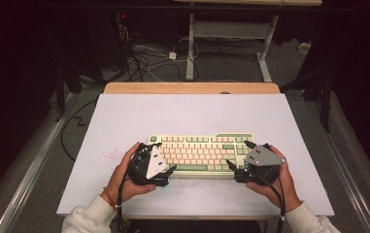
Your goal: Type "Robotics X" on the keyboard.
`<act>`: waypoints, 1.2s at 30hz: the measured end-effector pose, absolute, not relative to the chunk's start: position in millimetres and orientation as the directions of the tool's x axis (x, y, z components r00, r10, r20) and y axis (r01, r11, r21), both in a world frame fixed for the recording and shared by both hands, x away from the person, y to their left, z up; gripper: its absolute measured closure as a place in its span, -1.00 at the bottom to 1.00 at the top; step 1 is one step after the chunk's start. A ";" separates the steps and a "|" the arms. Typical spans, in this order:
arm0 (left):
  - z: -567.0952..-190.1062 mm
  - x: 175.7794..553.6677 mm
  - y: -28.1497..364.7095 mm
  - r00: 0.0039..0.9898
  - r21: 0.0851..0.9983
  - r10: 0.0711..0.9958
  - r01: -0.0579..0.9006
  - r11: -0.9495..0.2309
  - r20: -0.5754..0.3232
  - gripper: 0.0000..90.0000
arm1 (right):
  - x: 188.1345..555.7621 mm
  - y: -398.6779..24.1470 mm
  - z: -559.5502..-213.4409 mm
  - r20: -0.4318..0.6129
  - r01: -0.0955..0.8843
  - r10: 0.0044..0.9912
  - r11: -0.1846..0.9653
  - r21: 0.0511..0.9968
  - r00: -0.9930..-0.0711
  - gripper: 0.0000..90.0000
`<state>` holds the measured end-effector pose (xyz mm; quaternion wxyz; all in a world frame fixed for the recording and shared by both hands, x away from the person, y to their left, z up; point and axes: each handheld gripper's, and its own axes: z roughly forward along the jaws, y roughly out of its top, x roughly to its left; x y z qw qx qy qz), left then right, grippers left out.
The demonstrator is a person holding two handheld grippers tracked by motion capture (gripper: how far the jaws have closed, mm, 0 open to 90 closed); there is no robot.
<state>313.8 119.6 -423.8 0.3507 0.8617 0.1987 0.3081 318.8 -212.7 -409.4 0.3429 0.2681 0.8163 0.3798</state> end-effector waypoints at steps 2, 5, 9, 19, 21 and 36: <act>-423.4 312.4 119.9 0.727 0.722 0.558 0.125 -0.680 0.400 -0.62 | 317.5 -213.5 -409.4 -0.361 0.178 0.696 0.573 0.800 -0.621 -0.56; -422.7 308.7 121.1 0.722 0.717 0.555 0.118 -0.687 0.413 -0.62 | 314.2 -214.2 -409.0 -0.370 0.171 0.694 0.578 0.798 -0.618 -0.56; -422.0 303.5 123.7 0.721 0.718 0.553 0.112 -0.687 0.417 -0.62 | 310.2 -215.0 -408.4 -0.376 0.162 0.689 0.581 0.798 -0.619 -0.56; -427.3 294.6 127.7 0.697 0.719 0.569 0.110 -0.687 0.437 -0.67 | 300.9 -217.0 -408.5 -0.386 0.155 0.685 0.587 0.794 -0.618 -0.56; -428.2 293.1 129.8 0.698 0.721 0.572 0.114 -0.683 0.431 -0.67 | 299.4 -218.1 -408.5 -0.384 0.158 0.684 0.588 0.793 -0.620 -0.56; -435.6 281.2 155.8 0.680 0.719 0.598 0.148 -0.679 0.424 -0.67 | 289.8 -235.3 -409.9 -0.380 0.168 0.704 0.575 0.801 -0.600 -0.56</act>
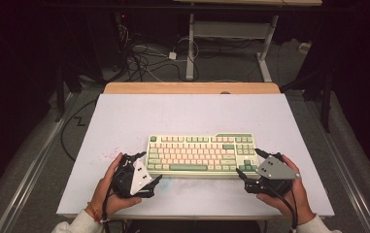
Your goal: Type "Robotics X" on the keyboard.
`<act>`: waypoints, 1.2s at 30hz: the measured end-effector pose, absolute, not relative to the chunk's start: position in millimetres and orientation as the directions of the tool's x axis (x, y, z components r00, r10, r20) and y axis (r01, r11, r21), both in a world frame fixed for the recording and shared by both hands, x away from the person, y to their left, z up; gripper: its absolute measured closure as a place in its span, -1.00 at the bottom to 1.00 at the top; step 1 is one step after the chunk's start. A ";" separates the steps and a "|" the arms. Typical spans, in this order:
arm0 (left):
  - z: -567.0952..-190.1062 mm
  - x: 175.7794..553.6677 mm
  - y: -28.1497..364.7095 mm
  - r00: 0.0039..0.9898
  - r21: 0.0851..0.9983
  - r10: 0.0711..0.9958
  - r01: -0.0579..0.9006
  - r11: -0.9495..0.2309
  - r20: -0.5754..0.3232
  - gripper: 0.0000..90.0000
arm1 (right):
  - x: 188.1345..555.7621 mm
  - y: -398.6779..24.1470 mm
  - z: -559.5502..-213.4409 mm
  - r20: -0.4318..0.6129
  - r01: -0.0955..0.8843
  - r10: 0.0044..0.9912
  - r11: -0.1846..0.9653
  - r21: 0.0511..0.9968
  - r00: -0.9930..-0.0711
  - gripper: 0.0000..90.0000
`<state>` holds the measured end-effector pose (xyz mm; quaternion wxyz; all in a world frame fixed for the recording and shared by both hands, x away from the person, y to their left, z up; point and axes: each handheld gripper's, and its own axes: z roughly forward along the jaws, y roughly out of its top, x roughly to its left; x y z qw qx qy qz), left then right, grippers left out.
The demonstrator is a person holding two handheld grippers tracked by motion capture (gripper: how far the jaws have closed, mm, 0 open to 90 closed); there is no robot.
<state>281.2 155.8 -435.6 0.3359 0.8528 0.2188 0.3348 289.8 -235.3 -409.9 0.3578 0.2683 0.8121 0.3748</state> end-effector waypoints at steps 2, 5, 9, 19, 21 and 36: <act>-436.4 279.6 160.4 0.681 0.722 0.601 0.151 -0.675 0.420 -0.67 | 288.6 -238.9 -409.8 -0.380 0.171 0.711 0.571 0.803 -0.592 -0.56; -439.0 278.6 166.2 0.677 0.723 0.607 0.160 -0.672 0.415 -0.67 | 287.6 -244.7 -411.3 -0.379 0.177 0.719 0.567 0.804 -0.583 -0.56; -443.0 277.1 173.2 0.678 0.725 0.612 0.168 -0.668 0.407 -0.67 | 286.6 -251.2 -414.4 -0.374 0.187 0.724 0.565 0.804 -0.579 -0.56; -457.1 279.4 189.1 0.669 0.712 0.639 0.229 -0.663 0.381 -0.67 | 287.6 -267.4 -425.0 -0.366 0.231 0.746 0.561 0.795 -0.556 -0.57; -460.2 279.8 192.8 0.670 0.708 0.643 0.244 -0.663 0.371 -0.67 | 288.0 -271.9 -427.5 -0.357 0.237 0.752 0.554 0.798 -0.554 -0.57; -476.0 279.0 213.0 0.666 0.676 0.666 0.321 -0.663 0.337 -0.67 | 282.8 -305.3 -447.3 -0.307 0.305 0.813 0.494 0.814 -0.495 -0.61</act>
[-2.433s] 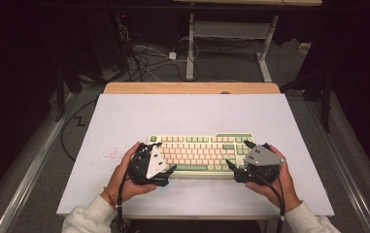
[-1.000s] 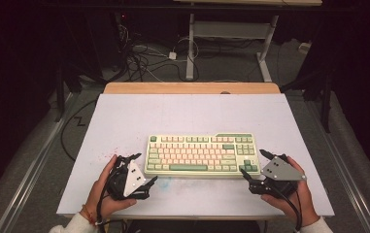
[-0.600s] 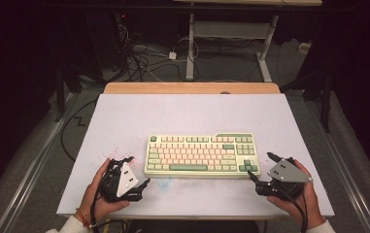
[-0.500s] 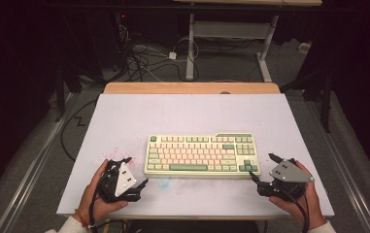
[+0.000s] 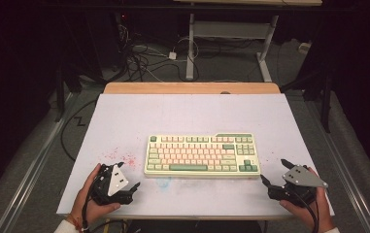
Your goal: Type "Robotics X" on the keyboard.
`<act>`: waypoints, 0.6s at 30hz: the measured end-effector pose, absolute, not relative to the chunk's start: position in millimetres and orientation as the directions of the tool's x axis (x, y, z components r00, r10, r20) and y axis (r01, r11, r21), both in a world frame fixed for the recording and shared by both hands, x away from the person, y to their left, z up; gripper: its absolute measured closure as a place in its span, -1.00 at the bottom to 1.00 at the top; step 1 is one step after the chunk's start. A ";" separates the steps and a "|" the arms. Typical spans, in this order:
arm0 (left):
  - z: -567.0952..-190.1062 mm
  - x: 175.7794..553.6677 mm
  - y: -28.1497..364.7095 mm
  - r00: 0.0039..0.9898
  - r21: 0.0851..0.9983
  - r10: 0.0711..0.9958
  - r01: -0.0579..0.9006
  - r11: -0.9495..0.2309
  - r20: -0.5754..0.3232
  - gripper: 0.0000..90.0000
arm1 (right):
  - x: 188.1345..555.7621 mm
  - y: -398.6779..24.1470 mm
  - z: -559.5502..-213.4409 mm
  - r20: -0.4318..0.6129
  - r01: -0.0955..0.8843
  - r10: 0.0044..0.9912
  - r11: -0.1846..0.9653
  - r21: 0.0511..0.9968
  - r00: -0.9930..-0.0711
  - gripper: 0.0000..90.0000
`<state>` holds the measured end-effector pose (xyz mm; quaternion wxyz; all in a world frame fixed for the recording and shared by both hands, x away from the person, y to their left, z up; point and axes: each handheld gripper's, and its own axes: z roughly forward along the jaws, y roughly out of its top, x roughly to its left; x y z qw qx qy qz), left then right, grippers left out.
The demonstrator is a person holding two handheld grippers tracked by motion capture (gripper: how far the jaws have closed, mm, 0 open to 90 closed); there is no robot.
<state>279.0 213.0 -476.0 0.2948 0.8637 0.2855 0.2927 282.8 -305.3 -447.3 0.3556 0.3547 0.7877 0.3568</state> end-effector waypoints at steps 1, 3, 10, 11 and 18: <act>-476.8 278.5 213.2 0.667 0.677 0.667 0.324 -0.661 0.332 -0.67 | 282.4 -307.7 -449.0 -0.298 0.312 0.819 0.484 0.817 -0.491 -0.62; -478.2 277.7 212.9 0.668 0.671 0.666 0.330 -0.664 0.331 -0.67 | 282.1 -311.0 -451.5 -0.294 0.322 0.823 0.481 0.815 -0.485 -0.62; -476.4 275.2 212.0 0.665 0.688 0.672 0.321 -0.651 0.325 -0.67 | 279.8 -307.8 -450.2 -0.296 0.300 0.818 0.479 0.825 -0.492 -0.62; -476.9 274.7 212.5 0.667 0.687 0.670 0.321 -0.652 0.325 -0.67 | 279.2 -306.6 -450.0 -0.296 0.301 0.818 0.479 0.824 -0.493 -0.62; -476.1 273.5 216.8 0.664 0.690 0.673 0.319 -0.650 0.326 -0.67 | 277.3 -297.6 -448.4 -0.314 0.286 0.805 0.498 0.819 -0.503 -0.62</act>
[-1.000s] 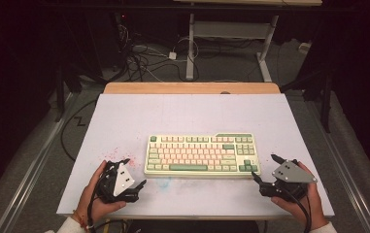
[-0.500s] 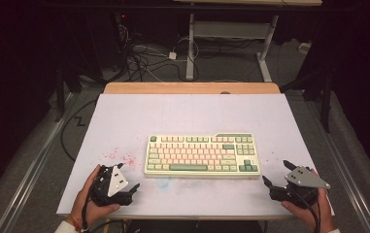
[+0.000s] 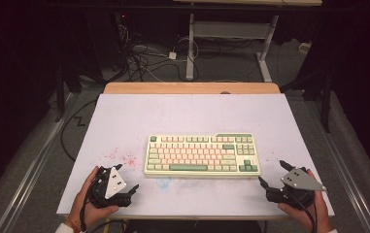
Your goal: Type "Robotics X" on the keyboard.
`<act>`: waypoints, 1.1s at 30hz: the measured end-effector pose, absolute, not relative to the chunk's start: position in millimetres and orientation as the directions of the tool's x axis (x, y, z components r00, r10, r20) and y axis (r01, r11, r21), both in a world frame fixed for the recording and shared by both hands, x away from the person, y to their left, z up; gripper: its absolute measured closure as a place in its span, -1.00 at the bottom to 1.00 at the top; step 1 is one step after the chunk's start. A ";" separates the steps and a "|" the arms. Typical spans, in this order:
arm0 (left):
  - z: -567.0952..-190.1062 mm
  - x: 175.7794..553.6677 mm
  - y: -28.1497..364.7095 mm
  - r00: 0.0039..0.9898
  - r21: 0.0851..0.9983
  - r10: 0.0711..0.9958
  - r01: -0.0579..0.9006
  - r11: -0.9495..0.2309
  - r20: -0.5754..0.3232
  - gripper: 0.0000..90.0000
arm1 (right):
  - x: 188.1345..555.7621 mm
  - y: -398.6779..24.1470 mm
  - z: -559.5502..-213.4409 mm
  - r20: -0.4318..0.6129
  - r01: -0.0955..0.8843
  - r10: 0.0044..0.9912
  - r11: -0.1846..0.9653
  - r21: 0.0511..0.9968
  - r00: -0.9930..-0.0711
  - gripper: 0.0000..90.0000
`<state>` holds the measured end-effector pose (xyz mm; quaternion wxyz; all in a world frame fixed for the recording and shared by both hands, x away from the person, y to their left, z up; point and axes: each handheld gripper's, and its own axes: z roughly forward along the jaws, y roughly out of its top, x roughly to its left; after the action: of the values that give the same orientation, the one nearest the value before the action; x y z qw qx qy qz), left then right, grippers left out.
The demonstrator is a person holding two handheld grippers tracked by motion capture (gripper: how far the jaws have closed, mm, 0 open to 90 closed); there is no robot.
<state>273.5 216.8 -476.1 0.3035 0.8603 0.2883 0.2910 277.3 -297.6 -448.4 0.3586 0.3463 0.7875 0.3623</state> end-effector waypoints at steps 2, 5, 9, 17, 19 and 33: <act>-476.4 274.3 217.0 0.668 0.690 0.672 0.322 -0.649 0.320 -0.67 | 277.2 -295.8 -448.6 -0.325 0.281 0.801 0.507 0.815 -0.503 -0.62; -477.1 275.0 216.3 0.672 0.682 0.667 0.325 -0.655 0.321 -0.67 | 277.9 -295.5 -449.0 -0.324 0.283 0.801 0.507 0.814 -0.503 -0.62; -476.2 274.7 215.1 0.667 0.688 0.673 0.324 -0.649 0.320 -0.67 | 276.9 -297.4 -447.6 -0.304 0.288 0.812 0.486 0.825 -0.498 -0.62; -475.8 276.0 214.0 0.672 0.694 0.673 0.325 -0.643 0.309 -0.67 | 274.1 -297.2 -446.7 -0.315 0.277 0.813 0.487 0.828 -0.490 -0.62; -476.0 276.7 213.7 0.676 0.688 0.669 0.326 -0.648 0.310 -0.67 | 274.5 -298.0 -447.0 -0.319 0.277 0.812 0.491 0.826 -0.488 -0.62; -476.3 279.5 212.1 0.678 0.684 0.665 0.324 -0.654 0.314 -0.67 | 276.4 -300.3 -447.4 -0.272 0.329 0.833 0.459 0.825 -0.481 -0.62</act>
<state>279.5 212.1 -476.3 0.3024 0.8645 0.2860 0.2817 276.4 -300.3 -447.4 0.3474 0.3724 0.7803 0.3631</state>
